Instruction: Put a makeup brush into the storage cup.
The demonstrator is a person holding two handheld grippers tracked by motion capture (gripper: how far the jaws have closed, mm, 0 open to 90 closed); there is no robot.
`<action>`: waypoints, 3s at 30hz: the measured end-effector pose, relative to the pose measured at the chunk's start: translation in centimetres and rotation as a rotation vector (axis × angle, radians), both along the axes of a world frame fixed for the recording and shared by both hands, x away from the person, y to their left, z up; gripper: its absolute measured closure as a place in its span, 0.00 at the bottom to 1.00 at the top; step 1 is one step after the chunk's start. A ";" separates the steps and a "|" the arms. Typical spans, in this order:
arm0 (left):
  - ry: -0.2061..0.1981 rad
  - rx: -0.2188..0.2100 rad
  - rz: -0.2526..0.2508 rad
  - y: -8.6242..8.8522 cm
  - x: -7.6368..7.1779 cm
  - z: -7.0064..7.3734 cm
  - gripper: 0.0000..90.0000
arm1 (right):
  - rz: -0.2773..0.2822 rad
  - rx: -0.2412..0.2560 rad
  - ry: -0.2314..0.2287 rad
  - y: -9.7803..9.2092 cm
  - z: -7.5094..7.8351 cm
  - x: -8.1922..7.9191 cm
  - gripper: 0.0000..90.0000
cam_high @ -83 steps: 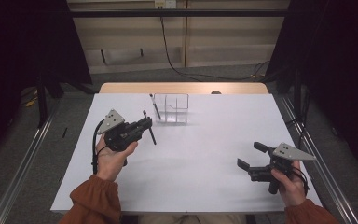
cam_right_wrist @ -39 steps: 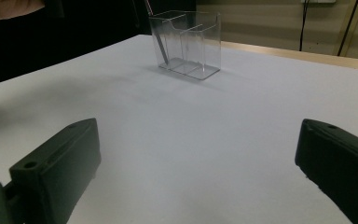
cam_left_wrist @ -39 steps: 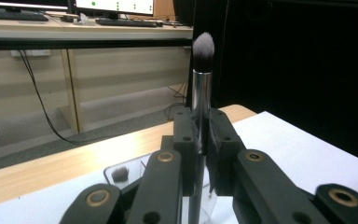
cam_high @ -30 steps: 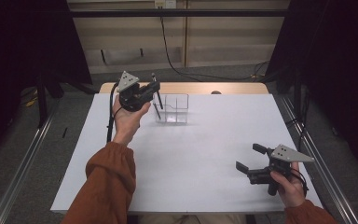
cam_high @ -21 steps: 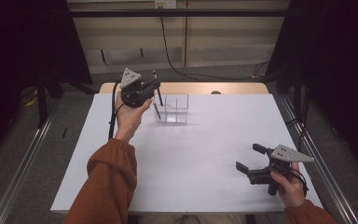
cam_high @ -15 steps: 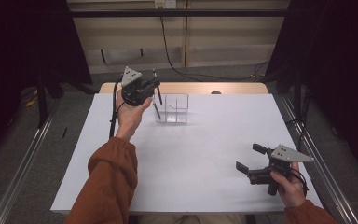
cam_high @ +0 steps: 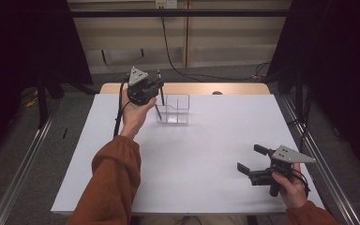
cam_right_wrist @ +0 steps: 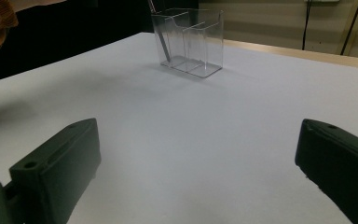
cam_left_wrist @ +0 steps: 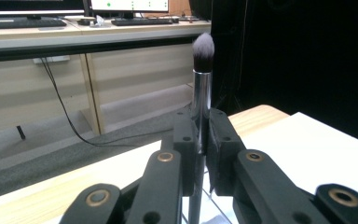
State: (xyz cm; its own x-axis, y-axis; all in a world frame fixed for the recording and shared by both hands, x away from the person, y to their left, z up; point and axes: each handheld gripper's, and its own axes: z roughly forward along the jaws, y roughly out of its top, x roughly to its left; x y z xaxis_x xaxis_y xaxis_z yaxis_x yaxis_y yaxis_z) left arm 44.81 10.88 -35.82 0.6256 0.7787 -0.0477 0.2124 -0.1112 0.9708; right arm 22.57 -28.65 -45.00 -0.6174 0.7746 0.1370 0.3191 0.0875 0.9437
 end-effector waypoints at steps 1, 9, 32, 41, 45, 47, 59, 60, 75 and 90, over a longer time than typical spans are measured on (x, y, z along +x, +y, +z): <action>0.002 0.002 -0.002 0.0 0.0 0.0 0.93 | 0.000 -0.001 -0.001 0.0 0.0 0.0 0.00; 0.020 0.023 -0.013 -0.6 -0.1 -0.5 0.93 | 0.000 0.000 0.001 0.0 0.0 0.0 0.00; 0.083 0.044 -0.015 -0.8 0.3 -3.2 0.92 | 0.004 -0.002 0.003 0.0 -0.1 0.0 0.00; 0.095 0.005 -0.022 -0.6 0.5 -3.3 0.86 | 0.005 0.003 0.006 0.0 0.0 0.0 0.00; 0.076 0.017 -0.009 -0.6 0.5 -3.3 0.78 | 0.004 0.006 0.004 0.0 0.0 0.0 0.00; 0.069 0.004 -0.001 -0.6 0.5 -3.3 0.71 | 0.002 0.004 0.003 0.0 0.0 0.0 0.00; 0.045 0.001 -0.004 -0.2 0.4 -3.2 0.38 | -0.008 0.009 0.002 -0.1 0.0 -0.1 0.00; 0.048 -0.007 -0.003 -0.1 0.5 -3.2 0.36 | -0.009 0.012 0.002 -0.1 0.0 -0.1 0.00; 0.043 -0.021 0.001 0.7 0.4 -2.9 0.06 | -0.020 0.020 0.003 -0.5 -0.2 0.1 0.00; 0.026 -0.028 -0.025 2.3 -1.9 -2.3 0.02 | -0.024 0.017 -0.004 -0.5 -0.1 0.0 0.00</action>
